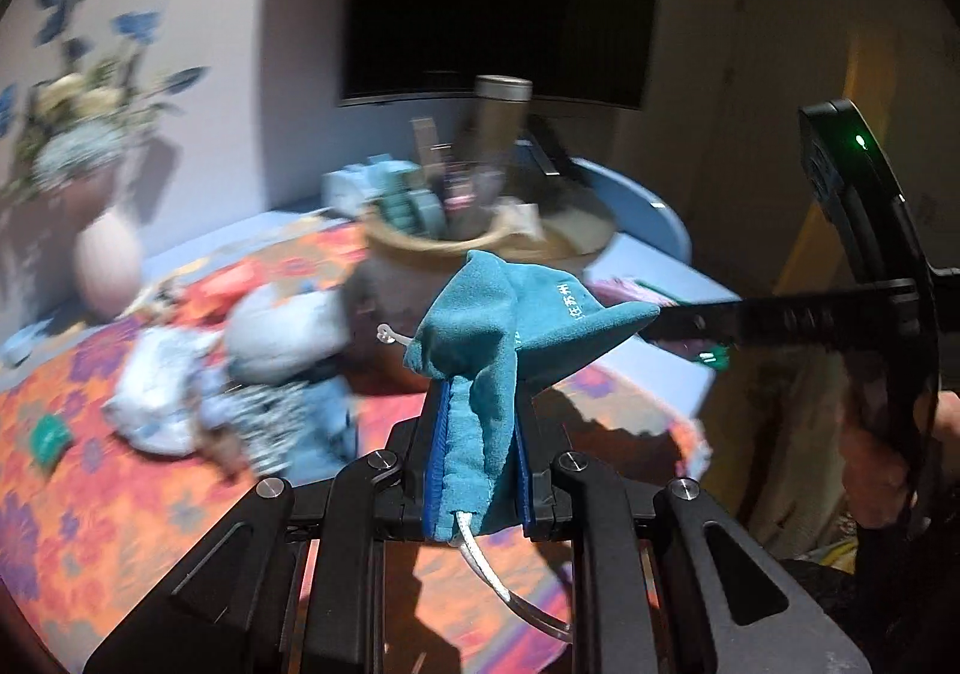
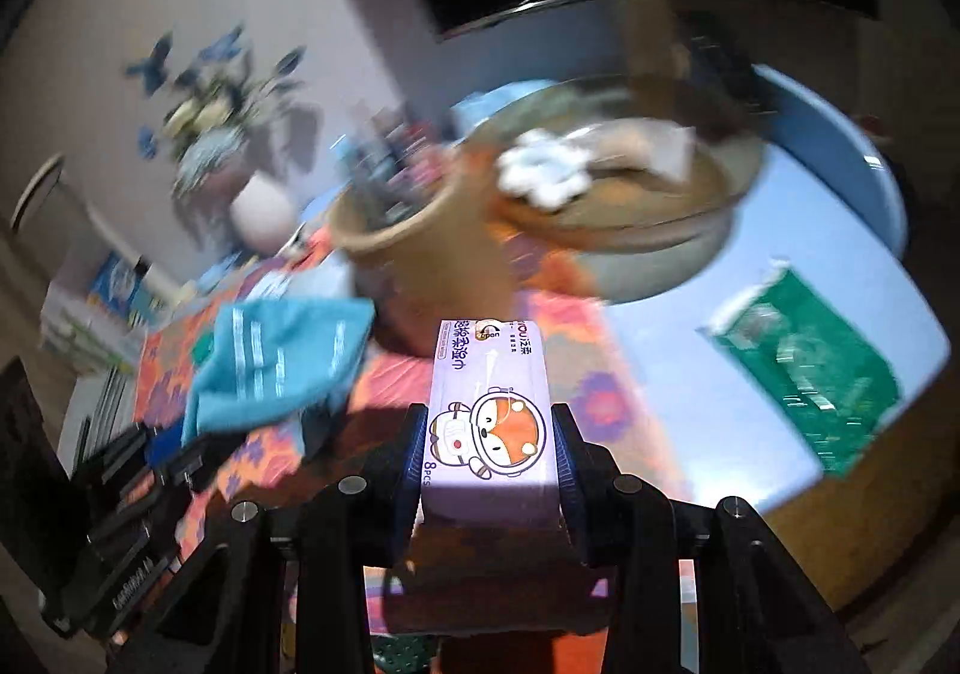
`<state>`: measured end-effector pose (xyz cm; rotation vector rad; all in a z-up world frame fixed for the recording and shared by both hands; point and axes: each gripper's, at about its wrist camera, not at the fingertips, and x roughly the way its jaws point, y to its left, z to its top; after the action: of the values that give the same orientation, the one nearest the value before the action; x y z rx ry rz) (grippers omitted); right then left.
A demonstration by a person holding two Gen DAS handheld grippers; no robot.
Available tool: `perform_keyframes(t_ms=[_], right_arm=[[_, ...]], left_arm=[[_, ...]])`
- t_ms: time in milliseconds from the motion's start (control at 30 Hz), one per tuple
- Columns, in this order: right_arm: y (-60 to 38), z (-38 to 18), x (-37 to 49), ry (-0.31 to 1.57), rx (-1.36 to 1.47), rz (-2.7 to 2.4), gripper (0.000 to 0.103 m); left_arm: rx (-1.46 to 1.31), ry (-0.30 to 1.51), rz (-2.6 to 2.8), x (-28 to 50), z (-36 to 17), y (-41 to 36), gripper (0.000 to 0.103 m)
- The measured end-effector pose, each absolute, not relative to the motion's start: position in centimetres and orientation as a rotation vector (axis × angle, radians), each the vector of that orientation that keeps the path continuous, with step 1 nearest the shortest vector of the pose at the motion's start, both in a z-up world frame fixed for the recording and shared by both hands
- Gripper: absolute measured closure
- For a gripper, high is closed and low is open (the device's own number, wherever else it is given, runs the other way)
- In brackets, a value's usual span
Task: Organize soft objects
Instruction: 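Carry the teal pouch with the left tool while the right tool carries the wipe pack to the bowl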
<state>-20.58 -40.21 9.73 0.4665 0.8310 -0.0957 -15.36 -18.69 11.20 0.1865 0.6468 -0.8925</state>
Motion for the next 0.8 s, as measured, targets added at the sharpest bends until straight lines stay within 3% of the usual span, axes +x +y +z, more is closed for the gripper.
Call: perform_keyframes(t_ms=[467, 733, 800], right_arm=[[-50.0, 14.1, -19.9, 0.610, 0.599, -0.213, 0.065], [-54.5, 13.1, -14.7, 0.622, 0.697, -0.222, 0.065], [-55.5, 12.4, -13.4, 0.643, 0.720, -0.217, 0.063]], left_arm=[[0.212, 0.618, -0.875, -13.4, 15.3, -31.3, 0.088], [0.232, 0.663, -0.754, -8.7, 15.1, -36.7, 0.087], [0.232, 0.657, -0.733, -8.1, 14.8, -37.3, 0.083]])
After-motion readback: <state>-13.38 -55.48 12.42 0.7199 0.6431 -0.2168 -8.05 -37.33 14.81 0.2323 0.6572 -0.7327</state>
